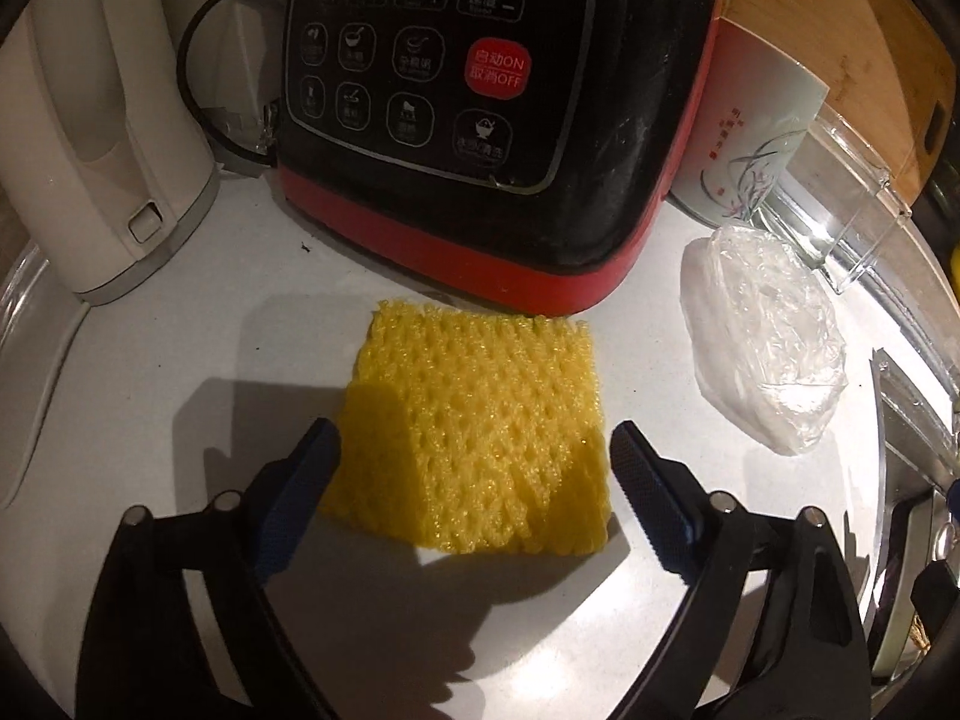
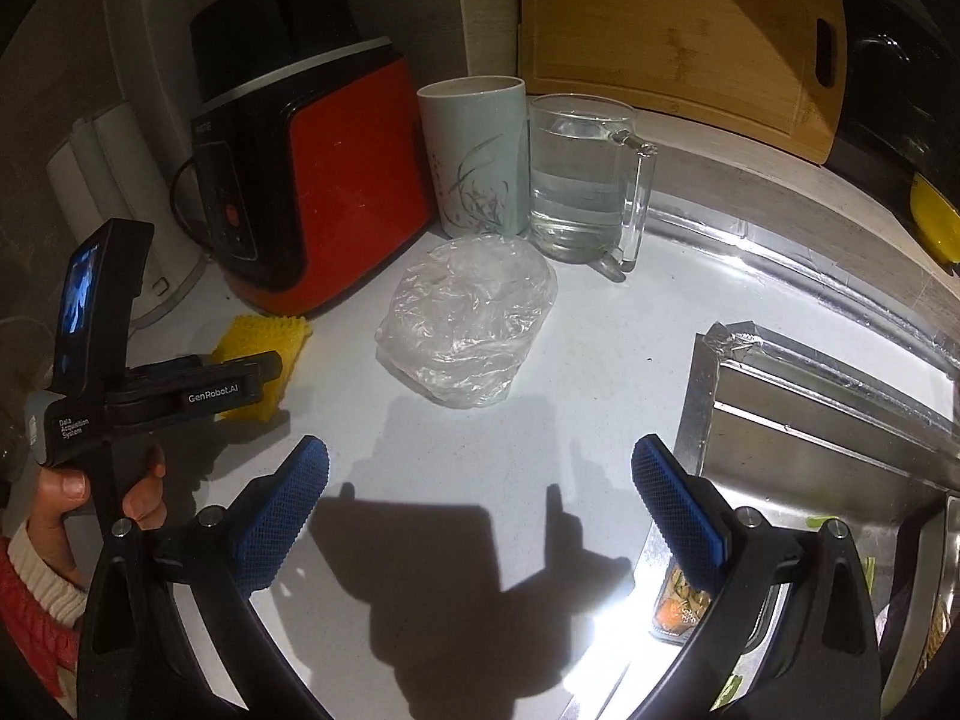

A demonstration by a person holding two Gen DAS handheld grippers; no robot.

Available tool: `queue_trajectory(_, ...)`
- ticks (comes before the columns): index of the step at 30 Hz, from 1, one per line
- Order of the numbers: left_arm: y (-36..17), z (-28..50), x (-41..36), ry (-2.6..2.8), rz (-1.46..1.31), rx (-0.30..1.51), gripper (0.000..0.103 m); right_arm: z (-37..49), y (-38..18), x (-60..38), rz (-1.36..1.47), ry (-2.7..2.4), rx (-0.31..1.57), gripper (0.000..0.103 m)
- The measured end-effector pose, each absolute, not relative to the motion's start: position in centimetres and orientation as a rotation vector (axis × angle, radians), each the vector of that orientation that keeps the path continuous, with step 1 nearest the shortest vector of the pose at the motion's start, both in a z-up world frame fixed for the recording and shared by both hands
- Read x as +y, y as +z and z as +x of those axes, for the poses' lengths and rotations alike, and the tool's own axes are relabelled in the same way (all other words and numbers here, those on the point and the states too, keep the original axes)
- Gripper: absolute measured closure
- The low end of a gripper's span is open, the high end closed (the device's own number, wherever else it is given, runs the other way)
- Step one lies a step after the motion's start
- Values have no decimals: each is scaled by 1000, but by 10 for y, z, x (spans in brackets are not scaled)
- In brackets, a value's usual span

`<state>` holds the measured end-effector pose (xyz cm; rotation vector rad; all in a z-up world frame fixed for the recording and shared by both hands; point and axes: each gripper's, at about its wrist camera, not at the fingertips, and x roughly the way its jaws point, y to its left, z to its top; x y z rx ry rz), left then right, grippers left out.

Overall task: Collect trash
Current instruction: 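Reach the left tool to the yellow mesh sponge while the right tool approaches the plastic bag, then grasp the yellow mesh sponge with the left tool while the right tool grasps the clear plastic bag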

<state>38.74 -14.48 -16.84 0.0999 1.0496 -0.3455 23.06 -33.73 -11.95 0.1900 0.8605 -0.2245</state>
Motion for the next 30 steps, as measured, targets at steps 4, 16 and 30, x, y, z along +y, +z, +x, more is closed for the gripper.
queue_trajectory(4,-170,389,-149,-343,131,1028,34,250,-127,-341,187,-228,878,3)
queue_trajectory(16,-160,376,-138,-417,108,992,87,316,-152,-358,226,-299,927,3)
queue_trajectory(30,-129,331,-115,-447,58,939,87,318,-165,-346,255,-212,999,98)
